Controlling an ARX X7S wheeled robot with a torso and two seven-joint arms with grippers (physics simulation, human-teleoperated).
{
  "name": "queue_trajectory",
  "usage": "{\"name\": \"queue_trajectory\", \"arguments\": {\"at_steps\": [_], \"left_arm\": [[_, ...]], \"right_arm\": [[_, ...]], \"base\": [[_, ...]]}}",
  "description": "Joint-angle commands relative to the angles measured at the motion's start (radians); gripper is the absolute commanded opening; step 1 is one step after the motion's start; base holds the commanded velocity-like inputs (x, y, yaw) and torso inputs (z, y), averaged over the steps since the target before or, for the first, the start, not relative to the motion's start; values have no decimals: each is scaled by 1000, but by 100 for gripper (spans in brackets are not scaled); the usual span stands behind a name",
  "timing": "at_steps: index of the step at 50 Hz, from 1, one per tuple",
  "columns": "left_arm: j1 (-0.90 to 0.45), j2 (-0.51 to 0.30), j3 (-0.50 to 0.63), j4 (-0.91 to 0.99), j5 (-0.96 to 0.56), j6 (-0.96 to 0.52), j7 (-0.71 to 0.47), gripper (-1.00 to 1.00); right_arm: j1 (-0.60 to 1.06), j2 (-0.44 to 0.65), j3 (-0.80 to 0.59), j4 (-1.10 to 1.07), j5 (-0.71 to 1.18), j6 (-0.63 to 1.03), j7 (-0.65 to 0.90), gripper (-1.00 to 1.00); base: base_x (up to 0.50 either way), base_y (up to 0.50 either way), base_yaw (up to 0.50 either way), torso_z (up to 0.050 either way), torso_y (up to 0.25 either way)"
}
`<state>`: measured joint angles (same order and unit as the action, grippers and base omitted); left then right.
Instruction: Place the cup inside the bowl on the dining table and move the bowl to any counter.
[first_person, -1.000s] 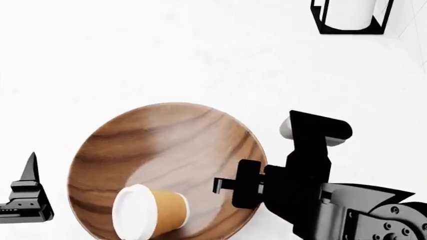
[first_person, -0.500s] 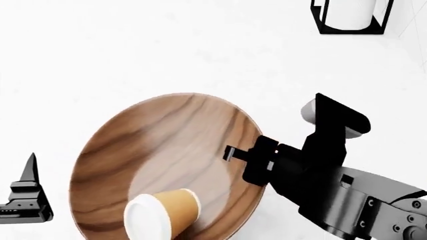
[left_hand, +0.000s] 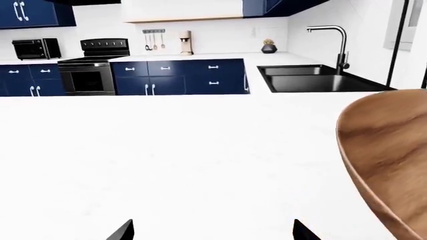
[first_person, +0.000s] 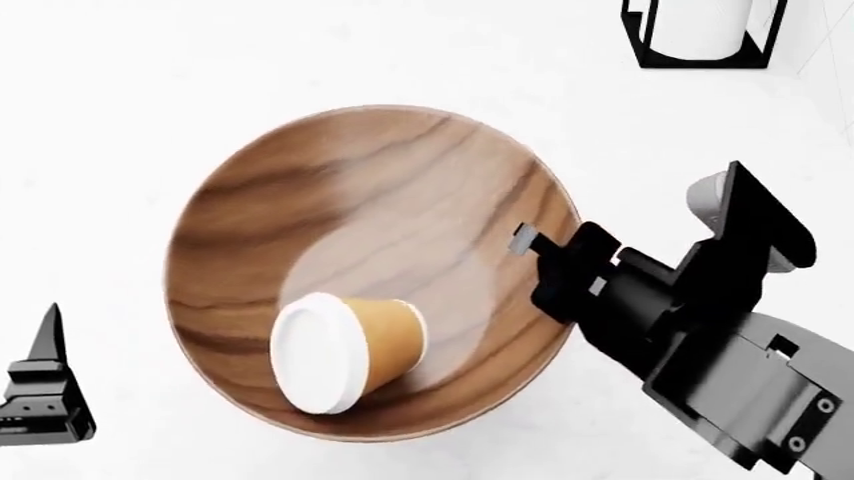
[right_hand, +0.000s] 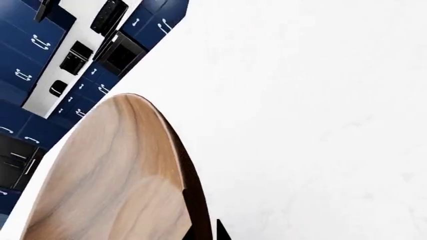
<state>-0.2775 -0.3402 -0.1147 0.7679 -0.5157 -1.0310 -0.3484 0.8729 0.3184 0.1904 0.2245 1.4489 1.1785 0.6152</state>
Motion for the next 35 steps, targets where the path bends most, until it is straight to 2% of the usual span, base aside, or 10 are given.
{"name": "queue_trajectory", "arguments": {"at_steps": [1,16,27,35], "left_arm": [[-14,-4,-12,0,-20,-5,-5,100],[-11,-9,-17,5,-28,-5,-11,100],[-8,-17,-28,9,-39,-9,-13,100],[-16,-16,-21,5,-39,-9,-20,100]], "right_arm": [[-28,21,41,-55,32,-21,-19,-100],[-23,27,20,-66,43,-5,-3,-100],[-25,31,5,-60,45,0,-13,-100],[-25,32,1,-61,46,-7,-25,-100]], "base": [[0,0,0,0,0],[-96,14,0,0,1],[-150,276,0,0,0],[-80,469,0,0,0]]}}
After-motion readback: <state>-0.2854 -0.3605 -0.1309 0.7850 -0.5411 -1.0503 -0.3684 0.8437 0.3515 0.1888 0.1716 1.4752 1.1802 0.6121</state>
